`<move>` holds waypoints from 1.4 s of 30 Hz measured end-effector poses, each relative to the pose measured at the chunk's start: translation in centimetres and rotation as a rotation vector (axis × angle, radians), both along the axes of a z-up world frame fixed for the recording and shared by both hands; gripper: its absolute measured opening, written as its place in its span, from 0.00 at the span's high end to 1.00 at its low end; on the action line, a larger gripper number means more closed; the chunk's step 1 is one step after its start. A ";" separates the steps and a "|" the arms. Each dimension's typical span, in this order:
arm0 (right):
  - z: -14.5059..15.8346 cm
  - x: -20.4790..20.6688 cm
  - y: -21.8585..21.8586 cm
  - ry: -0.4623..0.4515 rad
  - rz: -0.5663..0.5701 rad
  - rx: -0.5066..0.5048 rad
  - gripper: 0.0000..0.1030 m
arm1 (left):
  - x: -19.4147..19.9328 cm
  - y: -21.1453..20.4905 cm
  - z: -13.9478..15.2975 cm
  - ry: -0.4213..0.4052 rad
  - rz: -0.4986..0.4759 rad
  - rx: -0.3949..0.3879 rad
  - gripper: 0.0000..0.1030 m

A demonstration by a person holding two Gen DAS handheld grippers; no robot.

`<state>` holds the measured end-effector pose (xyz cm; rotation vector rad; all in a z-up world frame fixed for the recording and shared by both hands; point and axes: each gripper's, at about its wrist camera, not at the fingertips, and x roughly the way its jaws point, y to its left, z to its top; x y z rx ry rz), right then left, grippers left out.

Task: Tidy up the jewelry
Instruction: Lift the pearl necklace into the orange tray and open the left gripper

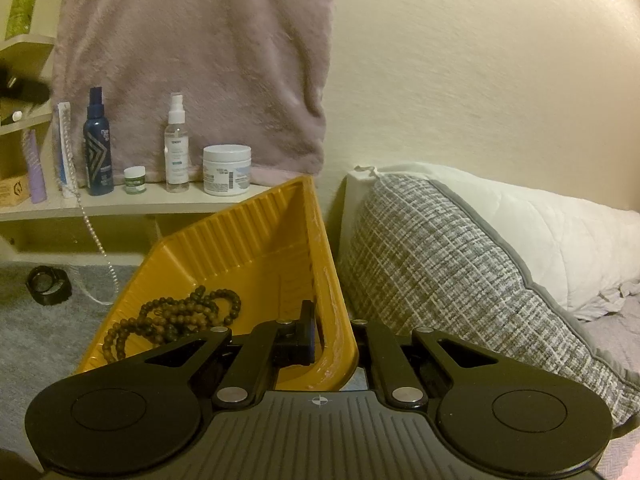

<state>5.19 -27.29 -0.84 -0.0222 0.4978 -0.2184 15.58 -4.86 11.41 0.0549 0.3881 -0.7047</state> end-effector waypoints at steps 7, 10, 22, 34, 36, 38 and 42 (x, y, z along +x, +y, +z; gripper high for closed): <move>0.0 0.0 0.1 -0.001 0.001 0.003 0.94 | -0.2 -4.4 1.5 -0.019 -0.100 -0.031 0.98; 0.0 0.0 0.1 -0.001 0.000 0.005 0.94 | -0.2 -5.8 1.5 -0.014 -0.130 -0.036 0.98; -0.1 -0.1 0.0 0.000 -0.007 0.011 0.94 | 1.3 -9.4 -3.7 0.121 -0.197 0.079 0.98; -0.3 -0.1 -0.2 0.003 -0.011 0.015 0.94 | 2.6 -9.7 -7.7 0.205 -0.186 0.139 0.98; -0.3 -0.1 -0.2 0.004 -0.012 0.014 0.94 | 2.7 -9.7 -7.9 0.207 -0.182 0.143 0.98; -0.2 0.0 -0.2 0.006 -0.013 0.015 0.94 | 2.8 -9.6 -7.9 0.210 -0.178 0.141 0.92; -0.3 0.0 -0.3 0.006 -0.013 0.014 0.94 | 2.8 -9.1 -7.8 0.197 -0.151 0.135 0.79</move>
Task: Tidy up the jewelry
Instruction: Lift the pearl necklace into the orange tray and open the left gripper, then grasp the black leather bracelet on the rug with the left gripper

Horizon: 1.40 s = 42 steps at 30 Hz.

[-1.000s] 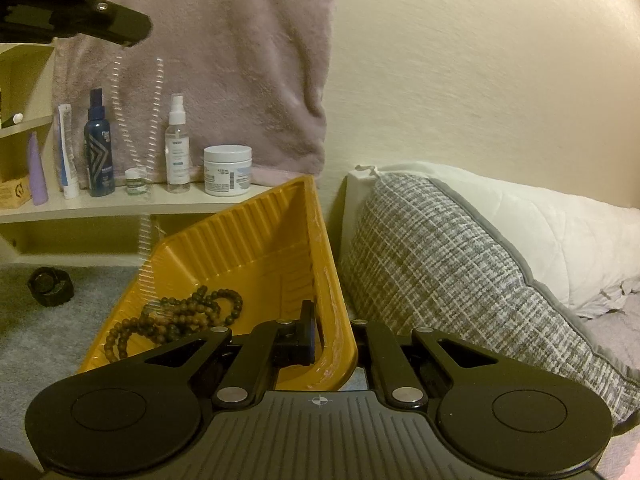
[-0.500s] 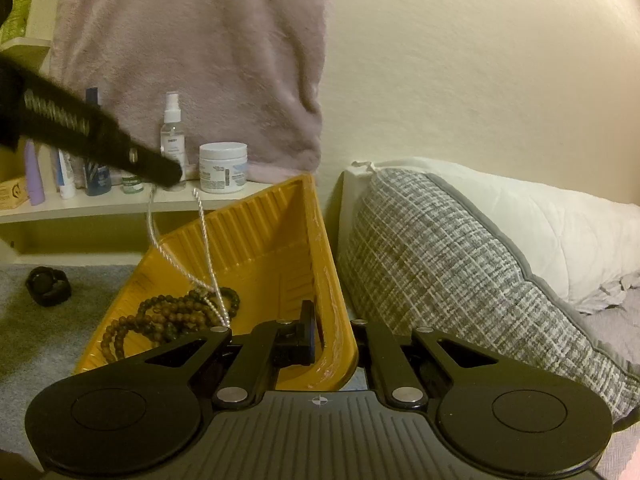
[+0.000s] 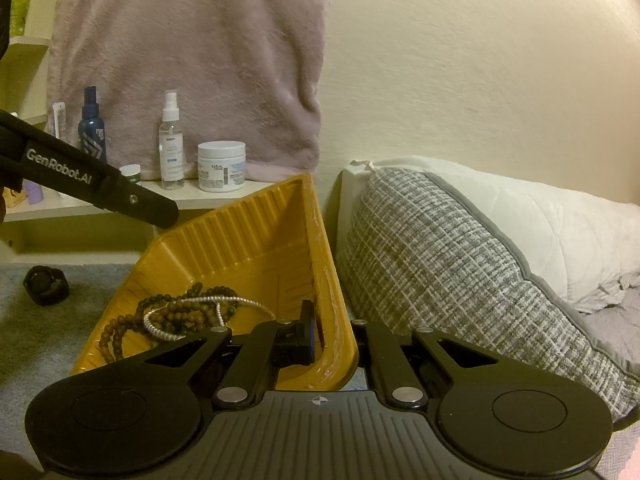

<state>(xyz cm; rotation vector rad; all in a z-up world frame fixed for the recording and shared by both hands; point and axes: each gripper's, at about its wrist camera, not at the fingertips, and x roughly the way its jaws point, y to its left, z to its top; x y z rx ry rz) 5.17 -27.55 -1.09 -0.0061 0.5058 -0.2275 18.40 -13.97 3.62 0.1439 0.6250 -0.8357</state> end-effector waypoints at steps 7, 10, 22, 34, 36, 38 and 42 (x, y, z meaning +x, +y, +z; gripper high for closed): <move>0.0 0.0 0.0 0.000 -0.001 0.001 0.94 | 0.2 3.5 0.3 -0.047 0.123 -0.014 0.77; 0.0 0.0 0.0 0.000 -0.001 0.000 0.94 | 0.1 5.7 0.0 -0.069 0.203 -0.002 0.77; 0.0 -0.1 -0.1 0.000 0.000 -0.005 0.94 | 0.1 14.2 -3.1 -0.067 0.480 0.048 0.74; -0.1 -0.1 0.0 0.003 -0.001 -0.011 0.94 | -1.2 16.9 -7.9 -0.052 0.561 0.175 0.73; -0.1 0.0 0.0 0.004 -0.001 -0.014 0.94 | -1.0 16.9 -8.3 -0.052 0.565 0.180 0.73; -0.1 0.0 0.0 0.004 -0.001 -0.014 0.94 | -0.6 16.8 -8.4 -0.057 0.567 0.184 0.72; -0.1 0.0 0.0 0.006 -0.003 -0.017 0.94 | 0.2 16.8 -8.7 -0.070 0.567 0.196 0.72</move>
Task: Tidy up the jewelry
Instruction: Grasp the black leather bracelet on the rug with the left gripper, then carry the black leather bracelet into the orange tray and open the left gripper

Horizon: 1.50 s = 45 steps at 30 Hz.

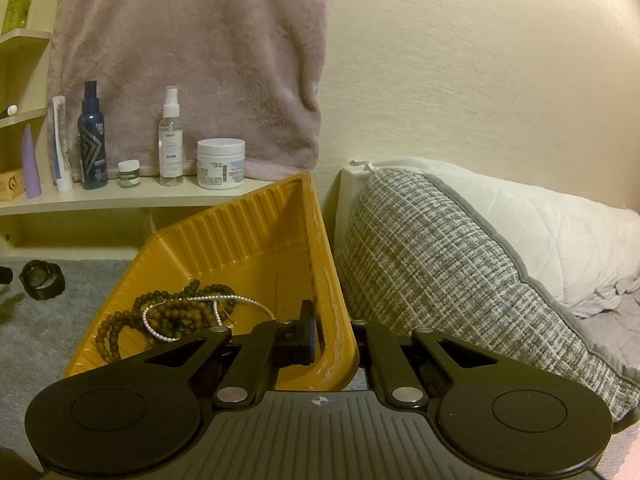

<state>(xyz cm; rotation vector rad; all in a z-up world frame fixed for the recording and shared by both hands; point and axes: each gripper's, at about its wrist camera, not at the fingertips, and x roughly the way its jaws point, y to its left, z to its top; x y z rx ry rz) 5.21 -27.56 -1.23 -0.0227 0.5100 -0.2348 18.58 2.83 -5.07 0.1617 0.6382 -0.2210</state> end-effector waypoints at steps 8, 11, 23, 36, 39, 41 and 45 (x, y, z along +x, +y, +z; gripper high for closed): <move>-0.1 0.1 -0.2 0.005 0.001 -0.003 0.94 | 2.8 -0.8 -0.5 0.011 -0.047 0.051 0.72; -0.2 0.2 -0.3 0.007 0.000 -0.003 0.94 | 3.6 -1.2 -0.7 0.015 -0.071 0.066 0.72; -0.3 0.2 -0.4 0.013 0.004 -0.009 0.94 | 5.7 -2.2 -1.9 0.032 -0.141 0.103 0.72; -0.3 0.3 -0.4 0.016 0.004 -0.012 0.94 | 6.5 -2.3 -2.7 0.075 -0.167 0.161 0.92; -0.3 0.3 -0.4 0.014 0.004 -0.011 0.94 | 6.0 -2.2 -2.0 0.072 -0.175 0.145 0.92; -0.3 0.3 -0.4 0.012 0.005 -0.012 0.94 | 5.4 -2.4 -1.3 0.054 -0.186 0.137 0.92; -0.3 0.2 -0.5 0.010 0.008 -0.010 0.94 | 4.2 -3.0 0.9 0.030 -0.212 0.077 0.92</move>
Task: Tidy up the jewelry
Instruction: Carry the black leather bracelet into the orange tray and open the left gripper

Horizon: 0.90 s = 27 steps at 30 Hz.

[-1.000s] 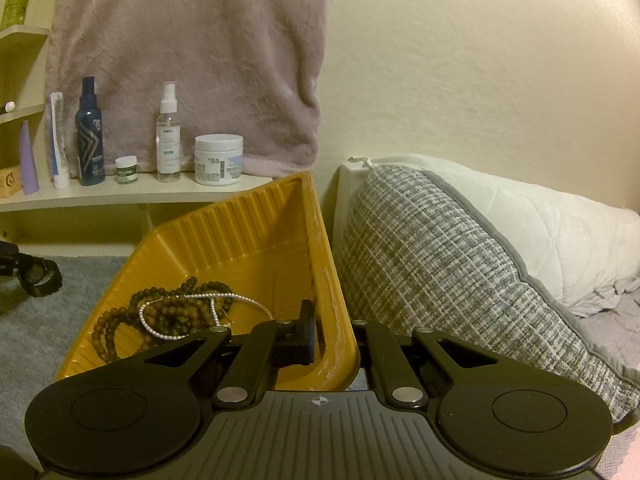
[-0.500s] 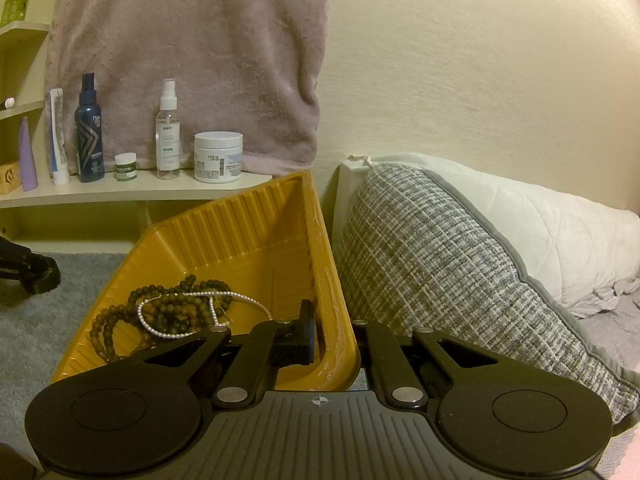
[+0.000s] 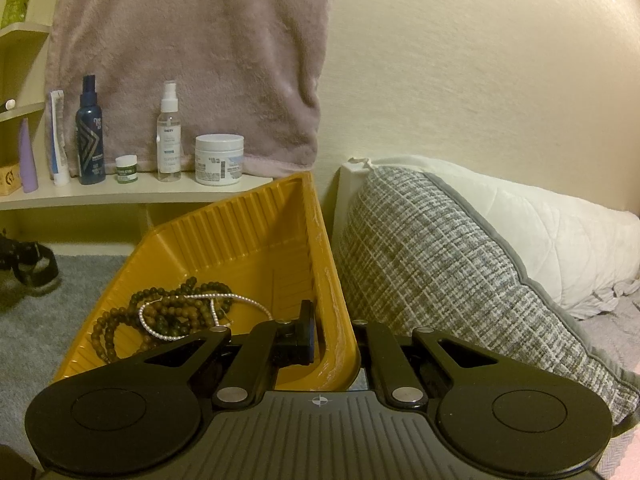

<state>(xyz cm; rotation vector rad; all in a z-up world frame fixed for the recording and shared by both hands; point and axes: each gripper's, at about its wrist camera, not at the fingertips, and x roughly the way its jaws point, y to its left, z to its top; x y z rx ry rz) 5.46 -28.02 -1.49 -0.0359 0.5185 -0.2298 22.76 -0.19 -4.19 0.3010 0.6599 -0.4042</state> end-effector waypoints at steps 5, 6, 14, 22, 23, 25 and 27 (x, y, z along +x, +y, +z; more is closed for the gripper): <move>0.1 -0.1 0.0 -0.004 0.005 0.004 0.94 | -1.6 -2.2 3.5 -0.031 -0.062 -0.084 0.92; 0.2 -0.1 0.1 -0.005 0.006 0.004 0.94 | -1.9 -2.7 4.1 -0.036 -0.077 -0.097 0.92; 0.3 -0.2 0.3 -0.012 0.010 0.008 0.94 | -4.2 -8.6 6.9 -0.024 -0.214 -0.172 0.92; 0.1 -0.2 0.0 -0.006 0.004 0.021 0.94 | -4.8 -13.0 4.2 0.056 -0.266 -0.186 0.92; 0.0 -0.2 -0.1 -0.005 0.003 0.023 0.94 | -4.7 -13.4 3.8 0.066 -0.269 -0.183 0.92; -0.1 -0.1 -0.3 -0.003 0.000 0.030 0.94 | -4.7 -14.1 3.1 0.083 -0.274 -0.179 0.91; -0.2 -0.1 -0.5 -0.003 0.000 0.036 0.94 | -4.5 -14.7 2.5 0.099 -0.278 -0.180 0.91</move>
